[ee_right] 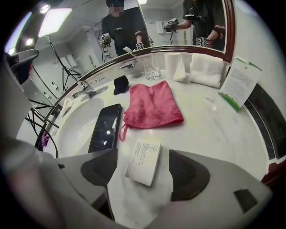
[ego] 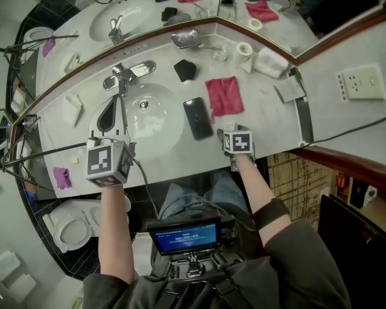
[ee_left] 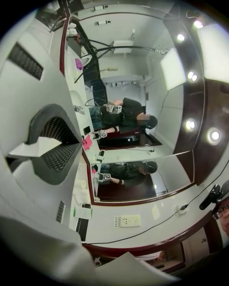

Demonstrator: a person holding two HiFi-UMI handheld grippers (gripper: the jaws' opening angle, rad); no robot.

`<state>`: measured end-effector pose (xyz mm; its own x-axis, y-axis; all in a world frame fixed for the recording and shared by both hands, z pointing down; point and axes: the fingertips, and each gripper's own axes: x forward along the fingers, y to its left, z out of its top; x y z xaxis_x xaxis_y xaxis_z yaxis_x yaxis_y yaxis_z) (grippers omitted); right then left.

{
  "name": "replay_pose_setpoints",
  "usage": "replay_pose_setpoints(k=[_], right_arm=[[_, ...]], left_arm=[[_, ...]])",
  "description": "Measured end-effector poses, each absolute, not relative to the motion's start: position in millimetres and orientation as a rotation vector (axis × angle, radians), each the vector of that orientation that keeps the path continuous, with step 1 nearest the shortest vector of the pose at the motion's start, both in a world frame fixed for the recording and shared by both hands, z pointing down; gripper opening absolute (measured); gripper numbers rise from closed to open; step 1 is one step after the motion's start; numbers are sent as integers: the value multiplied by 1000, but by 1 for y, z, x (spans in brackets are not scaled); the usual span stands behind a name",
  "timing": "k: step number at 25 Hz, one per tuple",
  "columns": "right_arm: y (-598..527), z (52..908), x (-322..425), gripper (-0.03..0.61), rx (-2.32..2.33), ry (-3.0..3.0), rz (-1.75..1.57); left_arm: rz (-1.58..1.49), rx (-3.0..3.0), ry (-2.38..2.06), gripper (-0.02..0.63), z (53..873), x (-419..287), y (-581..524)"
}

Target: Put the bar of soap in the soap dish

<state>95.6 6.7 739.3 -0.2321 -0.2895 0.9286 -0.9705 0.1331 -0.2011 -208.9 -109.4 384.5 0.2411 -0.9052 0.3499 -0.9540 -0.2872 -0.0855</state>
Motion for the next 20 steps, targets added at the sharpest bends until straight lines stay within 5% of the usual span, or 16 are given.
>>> replay_pose_setpoints(k=[8,20], right_arm=[[3,746,91,234,1202,-1629,1099],[11,742,94,209,1176,-1650,1117]], left_arm=[[514,2336,-1801,0,388,-218,-112],[522,2334,-1793,0,389,-217,-106]])
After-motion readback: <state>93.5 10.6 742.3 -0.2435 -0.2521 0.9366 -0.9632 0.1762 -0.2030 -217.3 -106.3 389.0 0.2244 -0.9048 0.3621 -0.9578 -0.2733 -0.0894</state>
